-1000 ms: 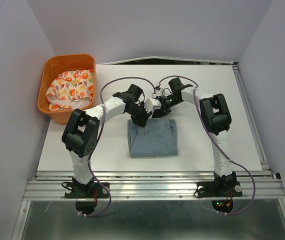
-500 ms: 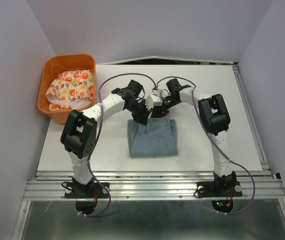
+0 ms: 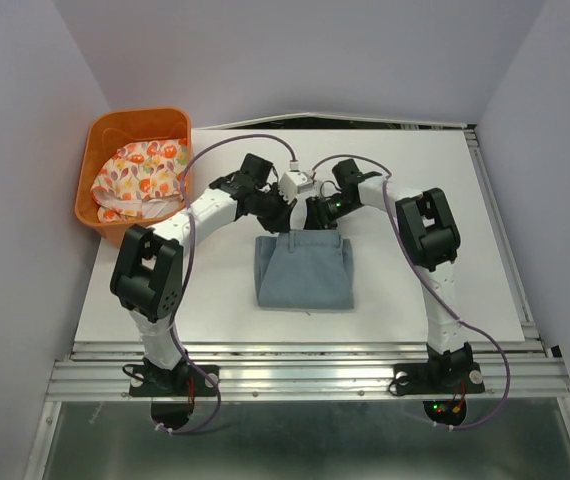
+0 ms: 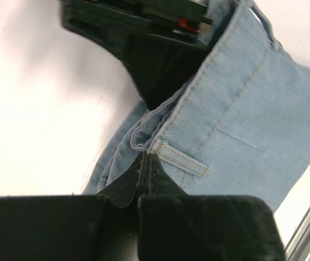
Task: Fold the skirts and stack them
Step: Fold the skirt
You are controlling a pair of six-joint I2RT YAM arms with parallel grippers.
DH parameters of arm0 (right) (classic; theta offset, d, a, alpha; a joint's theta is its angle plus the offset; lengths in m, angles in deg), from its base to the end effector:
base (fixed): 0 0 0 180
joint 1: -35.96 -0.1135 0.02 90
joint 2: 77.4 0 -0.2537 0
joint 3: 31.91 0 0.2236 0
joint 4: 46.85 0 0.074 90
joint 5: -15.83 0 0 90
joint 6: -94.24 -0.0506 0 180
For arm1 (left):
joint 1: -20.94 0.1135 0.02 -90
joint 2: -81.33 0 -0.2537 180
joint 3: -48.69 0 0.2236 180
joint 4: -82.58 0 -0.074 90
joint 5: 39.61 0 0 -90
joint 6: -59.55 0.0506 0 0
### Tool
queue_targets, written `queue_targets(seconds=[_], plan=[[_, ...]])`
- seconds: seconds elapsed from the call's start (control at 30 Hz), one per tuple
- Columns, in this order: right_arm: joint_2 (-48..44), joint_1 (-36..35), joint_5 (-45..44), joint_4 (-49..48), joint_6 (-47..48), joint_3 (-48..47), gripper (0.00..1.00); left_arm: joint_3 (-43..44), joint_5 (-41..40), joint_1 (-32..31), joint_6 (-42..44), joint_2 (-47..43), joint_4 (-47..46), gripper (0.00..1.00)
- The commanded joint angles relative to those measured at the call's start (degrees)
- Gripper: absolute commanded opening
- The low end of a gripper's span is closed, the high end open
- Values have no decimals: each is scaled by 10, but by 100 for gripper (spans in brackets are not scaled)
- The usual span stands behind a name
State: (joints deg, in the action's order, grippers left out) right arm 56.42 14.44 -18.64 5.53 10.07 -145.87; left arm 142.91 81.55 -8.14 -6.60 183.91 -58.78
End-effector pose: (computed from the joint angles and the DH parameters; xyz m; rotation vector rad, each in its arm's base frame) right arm 0.3915 0.1992 0.1228 -0.8309 2.5011 1.4259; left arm 0.3163 -0.2059 0.2428 1.2682 1.9729 -0.6913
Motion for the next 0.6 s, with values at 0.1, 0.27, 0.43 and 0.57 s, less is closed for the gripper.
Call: queue_targets(seconds=[0.1,0.27,0.43,0.57], plan=[[10,-12,-39,2,23,7,43,-44,-55,5,-103,14,-141,0],[17,-12,-58,3,13,-25,46,-52,-77,5,-116,67,-151,0],[23,-7,-131,4,-5,-78,65,-39,-87,5,-128,105,-151,0],[-13,3,-319,24,-1,-147,73,-31,-87,5,-140,122,-141,0]])
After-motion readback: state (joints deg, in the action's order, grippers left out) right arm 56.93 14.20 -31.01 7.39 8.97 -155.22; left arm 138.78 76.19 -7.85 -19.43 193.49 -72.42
